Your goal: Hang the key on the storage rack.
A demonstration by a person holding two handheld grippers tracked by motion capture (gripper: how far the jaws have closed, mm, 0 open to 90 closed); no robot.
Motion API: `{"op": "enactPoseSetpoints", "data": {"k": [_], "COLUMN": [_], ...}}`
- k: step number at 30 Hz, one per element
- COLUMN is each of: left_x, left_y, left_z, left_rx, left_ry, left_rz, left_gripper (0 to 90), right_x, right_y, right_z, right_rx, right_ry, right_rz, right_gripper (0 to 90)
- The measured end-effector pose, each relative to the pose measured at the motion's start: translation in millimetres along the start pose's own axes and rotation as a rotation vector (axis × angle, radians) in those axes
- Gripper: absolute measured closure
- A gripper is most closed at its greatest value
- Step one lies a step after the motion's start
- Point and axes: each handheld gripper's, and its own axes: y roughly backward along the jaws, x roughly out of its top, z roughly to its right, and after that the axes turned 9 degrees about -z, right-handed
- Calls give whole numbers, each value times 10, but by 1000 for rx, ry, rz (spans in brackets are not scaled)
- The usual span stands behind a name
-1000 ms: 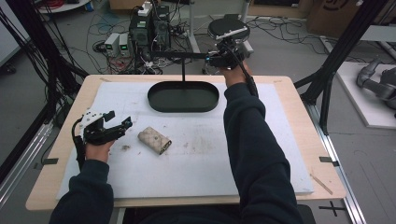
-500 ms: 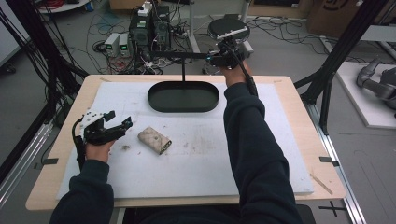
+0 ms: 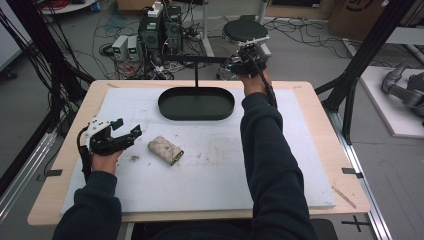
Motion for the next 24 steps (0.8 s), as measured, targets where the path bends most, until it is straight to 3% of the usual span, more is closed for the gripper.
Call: {"op": "enactPoseSetpoints", "data": {"k": [6, 12, 19, 24], "left_x": [2, 2, 1, 2], "left_y": [-2, 1, -1, 2], "left_z": [6, 9, 5, 5], "left_rx": [4, 7, 3, 1], "left_ry": [-6, -8, -7, -7], "left_rz": [-2, -4, 0, 1], "left_gripper": [244, 244, 244, 244], "right_x": [-226, -370, -443, -449], "right_y": [-159, -387, -560, -587], "right_z": [28, -61, -155, -185], "right_rx": [9, -2, 24, 25], "right_ry": [11, 48, 4, -12], "right_rz": [-35, -81, -76, -78], "right_gripper": [497, 497, 493, 489]}}
